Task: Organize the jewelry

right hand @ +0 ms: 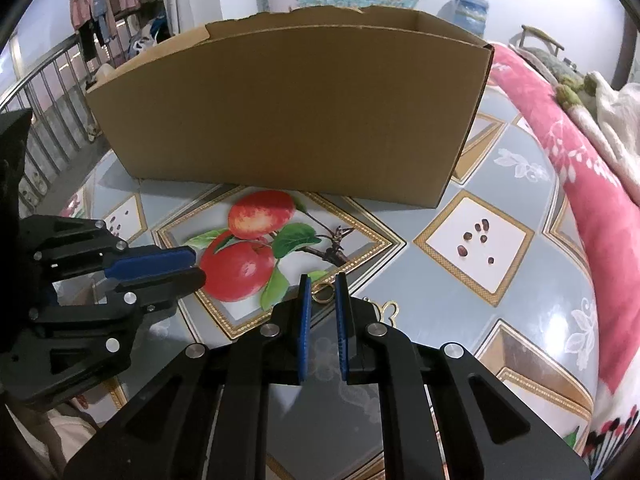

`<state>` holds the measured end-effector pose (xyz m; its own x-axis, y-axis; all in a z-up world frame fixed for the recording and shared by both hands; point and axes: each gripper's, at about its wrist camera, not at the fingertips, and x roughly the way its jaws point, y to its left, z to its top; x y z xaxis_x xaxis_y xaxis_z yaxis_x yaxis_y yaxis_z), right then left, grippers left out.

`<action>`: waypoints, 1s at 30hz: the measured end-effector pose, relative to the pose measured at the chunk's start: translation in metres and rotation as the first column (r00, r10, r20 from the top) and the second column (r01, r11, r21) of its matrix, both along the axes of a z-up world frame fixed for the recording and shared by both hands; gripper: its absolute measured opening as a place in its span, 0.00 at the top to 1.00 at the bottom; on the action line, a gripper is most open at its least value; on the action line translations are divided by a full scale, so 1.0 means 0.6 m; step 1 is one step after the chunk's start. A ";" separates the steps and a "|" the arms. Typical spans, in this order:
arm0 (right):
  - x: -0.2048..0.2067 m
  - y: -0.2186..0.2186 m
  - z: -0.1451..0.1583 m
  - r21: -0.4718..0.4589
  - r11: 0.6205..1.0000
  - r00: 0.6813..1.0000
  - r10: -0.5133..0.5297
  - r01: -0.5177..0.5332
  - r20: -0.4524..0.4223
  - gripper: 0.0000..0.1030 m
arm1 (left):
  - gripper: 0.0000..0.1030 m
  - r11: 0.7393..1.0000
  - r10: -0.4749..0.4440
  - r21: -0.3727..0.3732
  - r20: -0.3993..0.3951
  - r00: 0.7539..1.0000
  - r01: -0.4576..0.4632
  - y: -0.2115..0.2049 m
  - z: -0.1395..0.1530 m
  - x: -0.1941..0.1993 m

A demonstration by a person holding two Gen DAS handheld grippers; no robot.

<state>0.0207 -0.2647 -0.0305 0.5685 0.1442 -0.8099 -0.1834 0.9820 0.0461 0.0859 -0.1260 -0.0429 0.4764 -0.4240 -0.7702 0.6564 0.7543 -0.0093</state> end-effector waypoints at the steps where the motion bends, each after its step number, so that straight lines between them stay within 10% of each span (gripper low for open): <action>1: 0.000 -0.001 0.002 0.000 1.000 1.000 -0.001 0.001 0.004 0.91 | 0.89 1.000 0.000 0.000 -0.001 1.000 0.000 -0.001 0.000 0.000; 30: -0.018 0.006 0.024 0.014 1.000 0.999 0.019 -0.019 0.035 0.91 | 0.89 0.996 0.078 0.053 -0.055 0.995 -0.075 0.005 0.017 0.010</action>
